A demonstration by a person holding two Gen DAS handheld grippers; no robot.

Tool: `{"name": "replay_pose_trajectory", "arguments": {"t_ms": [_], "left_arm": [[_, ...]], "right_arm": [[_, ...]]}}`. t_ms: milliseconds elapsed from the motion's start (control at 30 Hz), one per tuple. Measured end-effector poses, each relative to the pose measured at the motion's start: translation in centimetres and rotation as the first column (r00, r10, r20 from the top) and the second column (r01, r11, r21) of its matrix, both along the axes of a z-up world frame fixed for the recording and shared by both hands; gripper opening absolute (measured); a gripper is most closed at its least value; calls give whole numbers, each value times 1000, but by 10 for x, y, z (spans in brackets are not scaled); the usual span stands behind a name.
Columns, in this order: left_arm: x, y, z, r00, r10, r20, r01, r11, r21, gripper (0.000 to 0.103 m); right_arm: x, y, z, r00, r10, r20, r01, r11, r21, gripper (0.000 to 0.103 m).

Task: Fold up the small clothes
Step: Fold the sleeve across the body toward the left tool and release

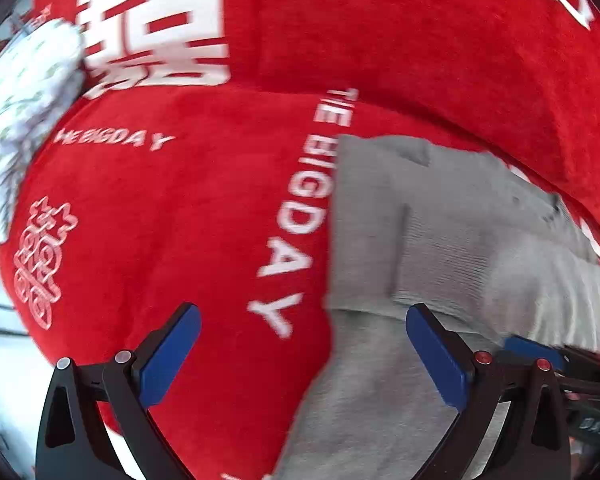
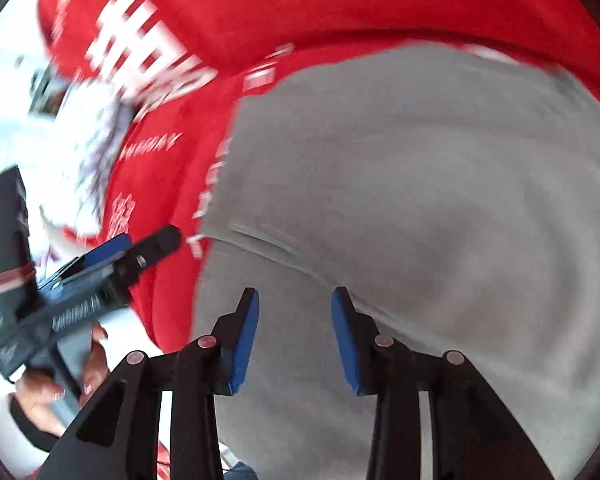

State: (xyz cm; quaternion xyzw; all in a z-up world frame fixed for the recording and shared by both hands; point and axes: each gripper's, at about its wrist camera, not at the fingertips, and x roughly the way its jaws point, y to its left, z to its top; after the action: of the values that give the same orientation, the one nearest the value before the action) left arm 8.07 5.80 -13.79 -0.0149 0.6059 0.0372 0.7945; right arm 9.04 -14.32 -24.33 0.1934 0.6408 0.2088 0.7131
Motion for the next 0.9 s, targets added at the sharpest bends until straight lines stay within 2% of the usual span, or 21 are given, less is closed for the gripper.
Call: {"name": "replay_pose_trajectory", "arguments": {"t_ms": [67,100,167,233,267,300,400,433,467,500,567,633,667,800,867,900], "left_arm": [[5,-12,-6,1000,-30,-10,29,999,-26,103],[9,-19,-11,999,-43,-19,42,998,-45,103],[16,-32,-19,998,-60,-28,58,996,-65,103],[21,-44,-25,997,-78,-29,76,995,-70,103],[24,-49,-29,996,-89,-32,86,994,-72,103],[27,-54,-33,995,-97,-38,94,993,-77,103],[31,-62,-38,993,-105,-48,102,993,-59,103],[31,-64,-38,993,-110,-44,108,993,-51,103],[30,-65,-37,993,-113,-44,111,993,-49,103],[30,-66,-37,992,-115,-46,113,992,-47,103],[26,-69,-38,991,-123,-50,122,992,-36,103],[23,-71,-39,990,-133,-53,132,991,-22,103],[21,-72,-39,989,-137,-54,136,991,-17,103],[18,-72,-40,989,-137,-56,137,991,-4,103],[18,-72,-38,990,-131,-55,132,991,0,103],[18,-72,-37,990,-129,-49,129,992,5,103]], "right_arm": [[-21,-41,-3,989,-141,-37,141,990,1,42],[-34,-70,-4,970,-232,-64,232,973,-7,42],[-59,-118,-10,914,-389,-112,390,921,-18,42],[-84,-161,-13,835,-529,-153,534,846,-9,44],[-92,-176,-14,801,-575,-165,583,813,-4,47],[-101,-194,-17,752,-635,-176,645,764,1,47],[-111,-220,-24,659,-728,-189,747,663,53,47],[-109,-224,-23,645,-744,-175,762,645,66,35],[-104,-225,-21,653,-742,-150,756,651,67,7],[-99,-220,-19,664,-736,-132,747,663,58,7],[-94,-228,-10,709,-703,-52,704,709,20,6],[-95,-240,-9,727,-686,-22,686,727,-25,6],[-98,-245,-11,726,-687,-28,687,727,-27,7],[-102,-257,-21,770,-633,-73,633,773,-26,8],[-105,-259,-16,783,-614,-96,614,788,-35,17],[-107,-259,-10,794,-600,-103,599,800,-39,18]]}}
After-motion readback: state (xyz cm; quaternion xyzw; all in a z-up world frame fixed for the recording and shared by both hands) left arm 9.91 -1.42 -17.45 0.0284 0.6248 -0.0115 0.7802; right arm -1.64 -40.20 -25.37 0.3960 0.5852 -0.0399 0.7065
